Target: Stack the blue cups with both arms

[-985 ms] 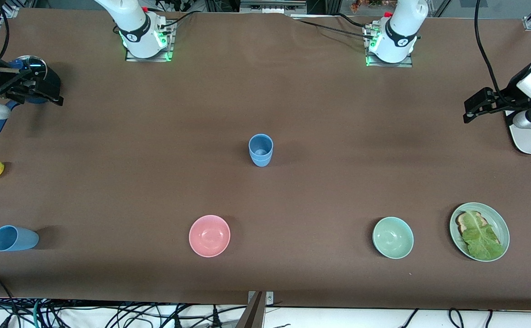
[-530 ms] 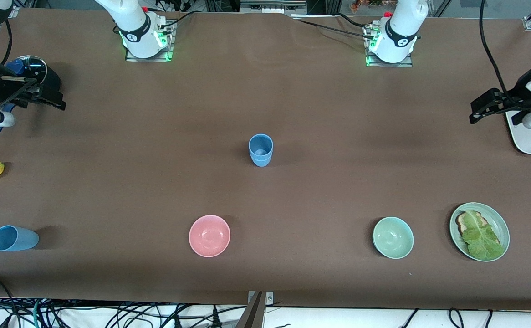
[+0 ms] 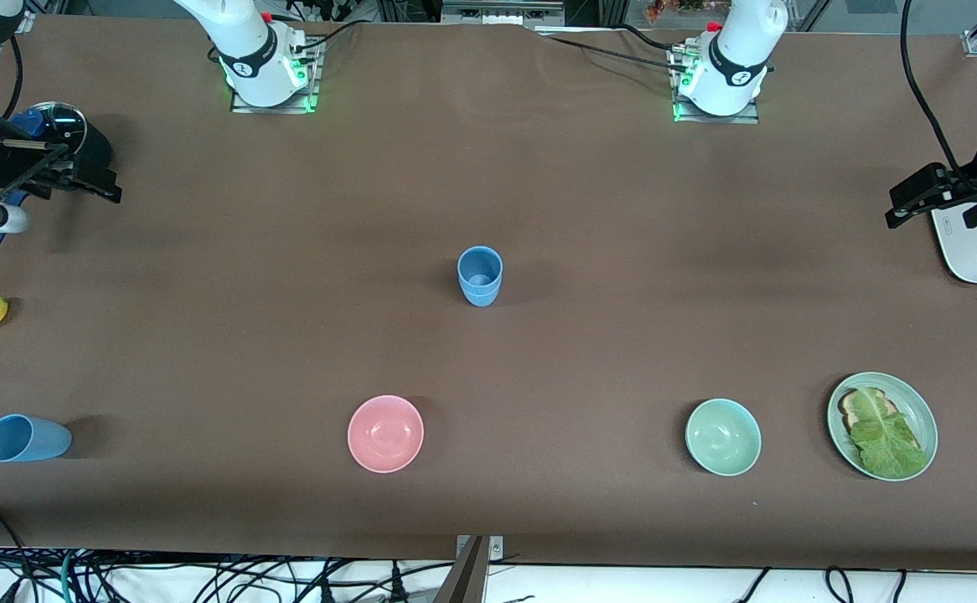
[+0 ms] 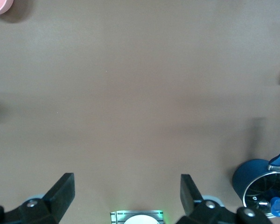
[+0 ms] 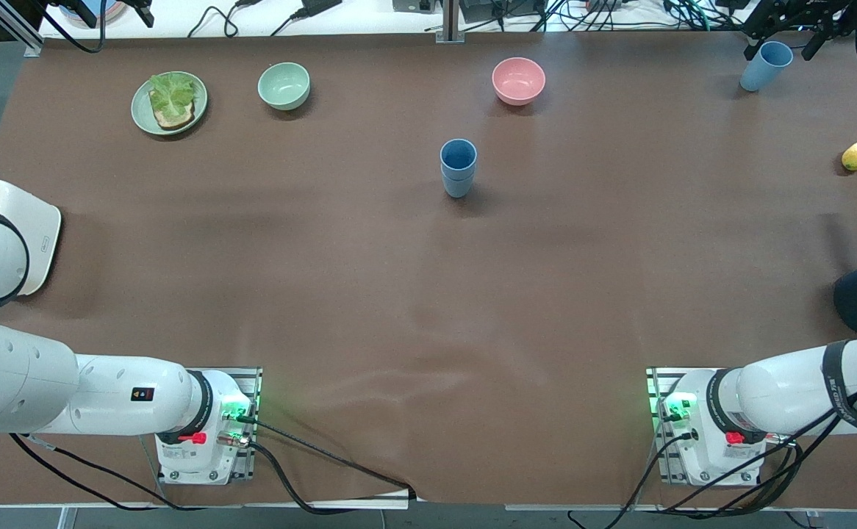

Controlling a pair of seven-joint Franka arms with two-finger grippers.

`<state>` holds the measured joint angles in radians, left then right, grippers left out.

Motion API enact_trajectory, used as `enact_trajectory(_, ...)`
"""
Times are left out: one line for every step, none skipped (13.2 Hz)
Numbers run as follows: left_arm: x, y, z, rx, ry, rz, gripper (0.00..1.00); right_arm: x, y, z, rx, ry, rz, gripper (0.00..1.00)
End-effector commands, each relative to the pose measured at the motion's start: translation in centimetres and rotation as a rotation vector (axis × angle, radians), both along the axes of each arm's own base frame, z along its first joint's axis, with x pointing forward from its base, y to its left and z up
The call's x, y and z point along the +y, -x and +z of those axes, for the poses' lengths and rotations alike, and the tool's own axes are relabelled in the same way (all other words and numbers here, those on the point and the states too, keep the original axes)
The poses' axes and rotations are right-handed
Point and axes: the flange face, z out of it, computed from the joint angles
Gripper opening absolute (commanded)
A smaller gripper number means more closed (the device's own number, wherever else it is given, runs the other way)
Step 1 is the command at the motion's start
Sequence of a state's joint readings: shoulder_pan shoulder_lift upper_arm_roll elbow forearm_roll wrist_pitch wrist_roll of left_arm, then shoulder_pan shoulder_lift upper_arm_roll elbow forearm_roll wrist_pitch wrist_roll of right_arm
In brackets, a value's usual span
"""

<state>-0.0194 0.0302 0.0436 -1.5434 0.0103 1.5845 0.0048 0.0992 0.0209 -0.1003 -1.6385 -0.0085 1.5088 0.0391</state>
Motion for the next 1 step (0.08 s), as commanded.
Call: enact_trajectory(0.24,0.05,0.11,0.009,0.019,-0.019,1.00,0.19,-0.37,0.39,-0.010,0.008,-0.007,1.00)
